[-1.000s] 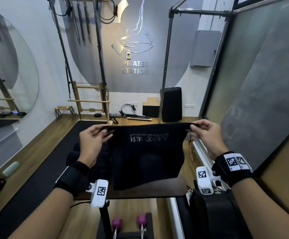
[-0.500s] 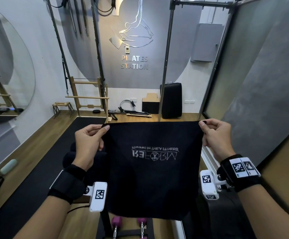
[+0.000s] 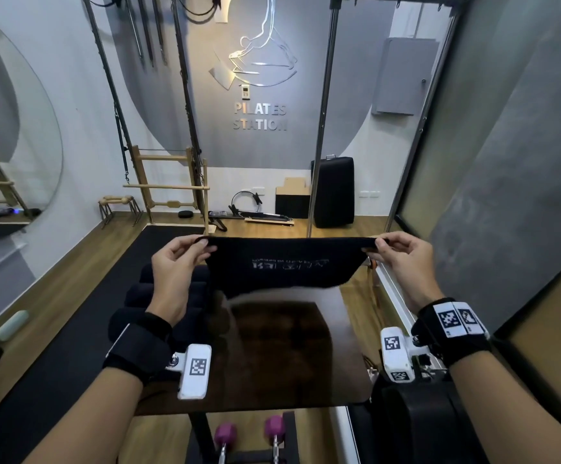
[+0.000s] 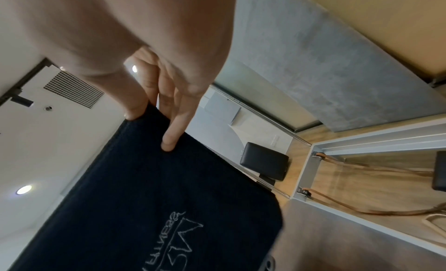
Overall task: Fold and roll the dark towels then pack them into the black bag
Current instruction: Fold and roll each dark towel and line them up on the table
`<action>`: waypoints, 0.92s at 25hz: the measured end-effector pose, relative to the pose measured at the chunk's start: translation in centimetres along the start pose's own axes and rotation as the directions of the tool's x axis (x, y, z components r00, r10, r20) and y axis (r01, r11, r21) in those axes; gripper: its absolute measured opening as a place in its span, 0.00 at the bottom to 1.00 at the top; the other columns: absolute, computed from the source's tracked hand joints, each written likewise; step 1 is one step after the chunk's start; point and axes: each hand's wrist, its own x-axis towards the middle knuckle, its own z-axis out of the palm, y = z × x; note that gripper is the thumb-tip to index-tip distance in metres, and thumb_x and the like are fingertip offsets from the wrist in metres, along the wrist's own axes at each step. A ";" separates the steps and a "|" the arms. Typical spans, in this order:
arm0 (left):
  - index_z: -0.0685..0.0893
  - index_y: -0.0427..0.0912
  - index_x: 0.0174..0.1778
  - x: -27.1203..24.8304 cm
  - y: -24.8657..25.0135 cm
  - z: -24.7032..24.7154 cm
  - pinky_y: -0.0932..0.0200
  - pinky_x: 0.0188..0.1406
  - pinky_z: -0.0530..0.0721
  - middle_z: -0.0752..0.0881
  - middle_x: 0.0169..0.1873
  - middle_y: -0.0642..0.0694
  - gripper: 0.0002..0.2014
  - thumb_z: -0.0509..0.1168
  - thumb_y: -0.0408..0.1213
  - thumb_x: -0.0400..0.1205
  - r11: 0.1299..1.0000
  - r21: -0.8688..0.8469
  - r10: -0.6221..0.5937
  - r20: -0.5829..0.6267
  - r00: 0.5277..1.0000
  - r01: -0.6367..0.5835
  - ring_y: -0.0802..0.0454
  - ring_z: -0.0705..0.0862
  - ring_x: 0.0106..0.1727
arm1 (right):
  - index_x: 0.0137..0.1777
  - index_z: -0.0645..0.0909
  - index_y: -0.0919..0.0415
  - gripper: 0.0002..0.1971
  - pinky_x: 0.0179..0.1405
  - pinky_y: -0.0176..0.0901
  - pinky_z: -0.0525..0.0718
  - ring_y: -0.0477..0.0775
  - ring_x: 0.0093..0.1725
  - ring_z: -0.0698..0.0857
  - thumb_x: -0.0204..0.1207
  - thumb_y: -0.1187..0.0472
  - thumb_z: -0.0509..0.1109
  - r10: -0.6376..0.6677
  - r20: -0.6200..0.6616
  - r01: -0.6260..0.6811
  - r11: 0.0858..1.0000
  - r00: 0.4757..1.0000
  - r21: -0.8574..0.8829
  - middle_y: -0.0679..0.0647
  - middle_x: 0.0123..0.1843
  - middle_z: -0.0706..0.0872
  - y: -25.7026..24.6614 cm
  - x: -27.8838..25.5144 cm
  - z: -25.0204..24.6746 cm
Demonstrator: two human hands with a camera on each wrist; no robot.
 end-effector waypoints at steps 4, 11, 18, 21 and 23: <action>0.89 0.27 0.50 -4.2 -4.7 -3.0 0.57 0.50 0.92 0.92 0.49 0.32 0.10 0.62 0.25 0.90 0.984 0.163 -0.076 0.048 0.996 0.067 0.42 0.92 0.49 | 0.43 0.93 0.64 0.09 0.47 0.38 0.91 0.55 0.49 0.94 0.84 0.66 0.73 0.142 0.039 -0.141 0.990 0.989 -0.019 0.61 0.45 0.94 5.9 -4.2 -0.9; 0.86 0.37 0.36 -11.6 -12.2 -5.7 0.43 0.40 0.87 0.89 0.31 0.39 0.17 0.69 0.41 0.90 0.495 0.865 -0.397 0.135 0.908 0.088 0.44 0.89 0.35 | 0.34 0.92 0.66 0.16 0.49 0.43 0.84 0.58 0.46 0.93 0.84 0.66 0.73 0.444 0.037 -0.407 0.850 0.895 -0.334 0.58 0.37 0.94 16.3 -13.4 -2.5; 0.74 0.46 0.31 -10.8 -13.1 -3.4 0.48 0.50 0.87 0.86 0.40 0.45 0.21 0.64 0.51 0.88 0.047 0.998 -0.518 0.062 0.853 -0.044 0.39 0.88 0.47 | 0.44 0.88 0.68 0.14 0.14 0.36 0.68 0.55 0.17 0.76 0.88 0.60 0.69 0.579 0.068 -0.474 0.725 0.813 -0.499 0.60 0.34 0.93 17.4 -12.1 -4.0; 0.80 0.46 0.35 -8.5 -13.9 -0.2 0.47 0.46 0.88 0.86 0.38 0.48 0.19 0.65 0.52 0.88 0.172 0.982 -0.448 0.152 0.881 -0.082 0.42 0.88 0.44 | 0.44 0.87 0.70 0.10 0.13 0.35 0.69 0.52 0.16 0.77 0.86 0.65 0.72 0.545 0.052 -0.466 0.760 0.837 -0.453 0.61 0.32 0.92 17.7 -8.0 -3.1; 0.83 0.46 0.40 -6.8 -14.9 1.8 0.44 0.46 0.89 0.87 0.38 0.49 0.15 0.67 0.51 0.88 0.303 0.946 -0.416 0.237 0.878 -0.111 0.46 0.87 0.42 | 0.44 0.87 0.72 0.08 0.13 0.35 0.71 0.51 0.16 0.78 0.84 0.68 0.72 0.551 0.016 -0.494 0.761 0.835 -0.421 0.60 0.30 0.91 18.3 -5.2 -1.7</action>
